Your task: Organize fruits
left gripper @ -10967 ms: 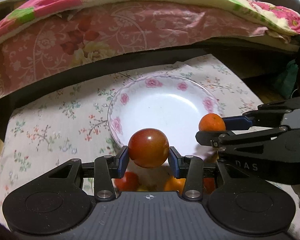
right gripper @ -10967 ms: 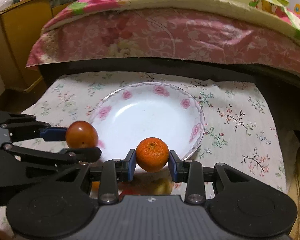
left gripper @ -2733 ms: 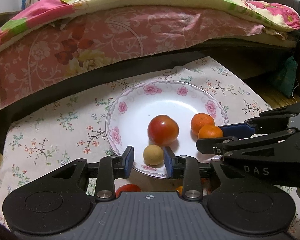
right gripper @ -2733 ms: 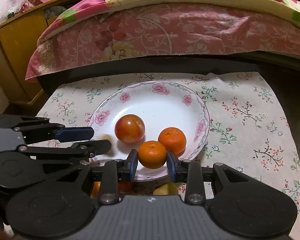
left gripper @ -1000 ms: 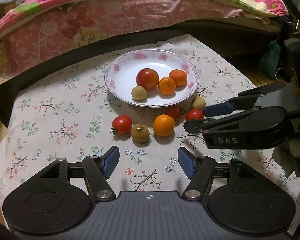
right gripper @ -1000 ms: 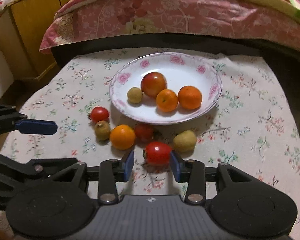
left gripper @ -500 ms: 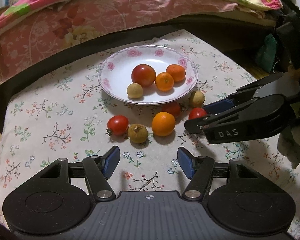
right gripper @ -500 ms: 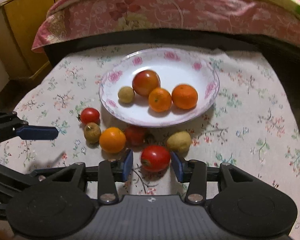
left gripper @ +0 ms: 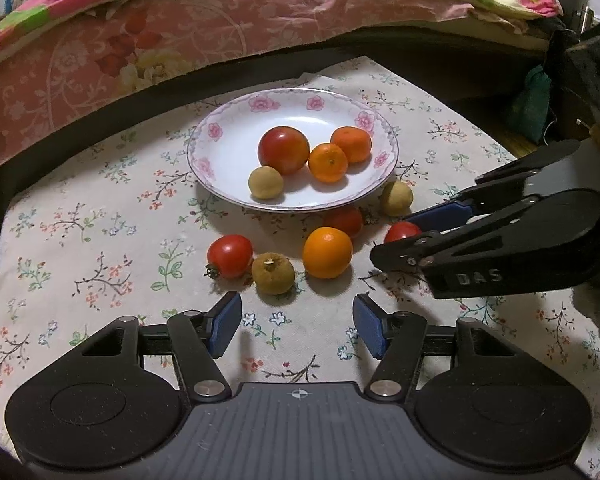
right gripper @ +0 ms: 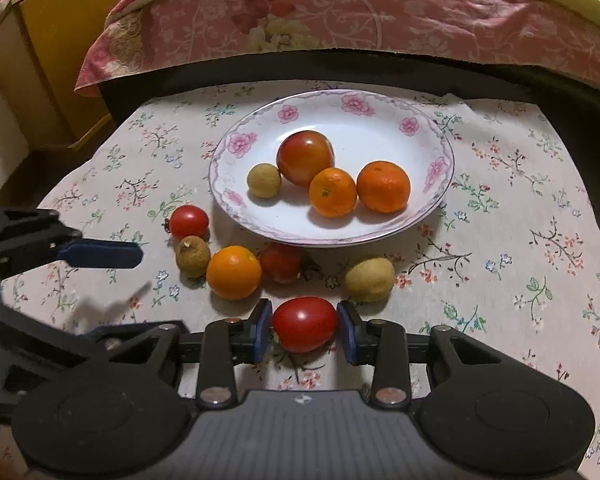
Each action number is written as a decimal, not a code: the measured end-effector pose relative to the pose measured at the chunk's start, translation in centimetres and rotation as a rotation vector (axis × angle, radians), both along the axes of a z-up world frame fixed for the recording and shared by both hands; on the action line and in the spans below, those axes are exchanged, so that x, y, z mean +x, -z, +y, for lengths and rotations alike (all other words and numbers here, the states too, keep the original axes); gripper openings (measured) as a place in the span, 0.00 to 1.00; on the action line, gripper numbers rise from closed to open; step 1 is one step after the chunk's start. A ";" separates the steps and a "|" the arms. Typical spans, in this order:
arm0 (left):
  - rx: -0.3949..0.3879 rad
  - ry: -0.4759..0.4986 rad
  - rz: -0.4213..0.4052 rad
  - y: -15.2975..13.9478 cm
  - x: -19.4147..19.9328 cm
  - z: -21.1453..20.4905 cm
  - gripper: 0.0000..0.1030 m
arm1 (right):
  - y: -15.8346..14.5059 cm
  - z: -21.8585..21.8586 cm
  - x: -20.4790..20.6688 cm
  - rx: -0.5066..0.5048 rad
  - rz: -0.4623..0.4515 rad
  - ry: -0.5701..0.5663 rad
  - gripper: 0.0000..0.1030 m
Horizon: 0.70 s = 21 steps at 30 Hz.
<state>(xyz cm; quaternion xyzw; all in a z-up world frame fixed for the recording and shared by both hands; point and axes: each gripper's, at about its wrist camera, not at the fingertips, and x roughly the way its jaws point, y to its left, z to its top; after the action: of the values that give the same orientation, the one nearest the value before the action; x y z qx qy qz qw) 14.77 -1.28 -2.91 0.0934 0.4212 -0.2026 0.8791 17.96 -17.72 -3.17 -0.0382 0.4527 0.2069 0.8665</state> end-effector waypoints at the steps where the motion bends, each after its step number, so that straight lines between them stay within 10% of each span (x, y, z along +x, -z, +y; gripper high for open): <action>1: -0.002 0.005 -0.004 0.0 0.1 0.0 0.66 | -0.1 -0.1 -0.1 0.002 0.000 -0.001 0.34; 21: 0.029 -0.021 -0.007 1.8 2.8 0.2 0.45 | -0.3 -1.1 -0.5 0.047 0.037 0.009 0.34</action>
<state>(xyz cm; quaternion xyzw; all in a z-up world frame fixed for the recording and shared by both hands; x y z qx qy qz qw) 17.62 -1.13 -4.71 0.1025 0.4221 -0.1870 0.8811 17.44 -18.80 -2.85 -0.0122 0.4639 0.2141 0.8595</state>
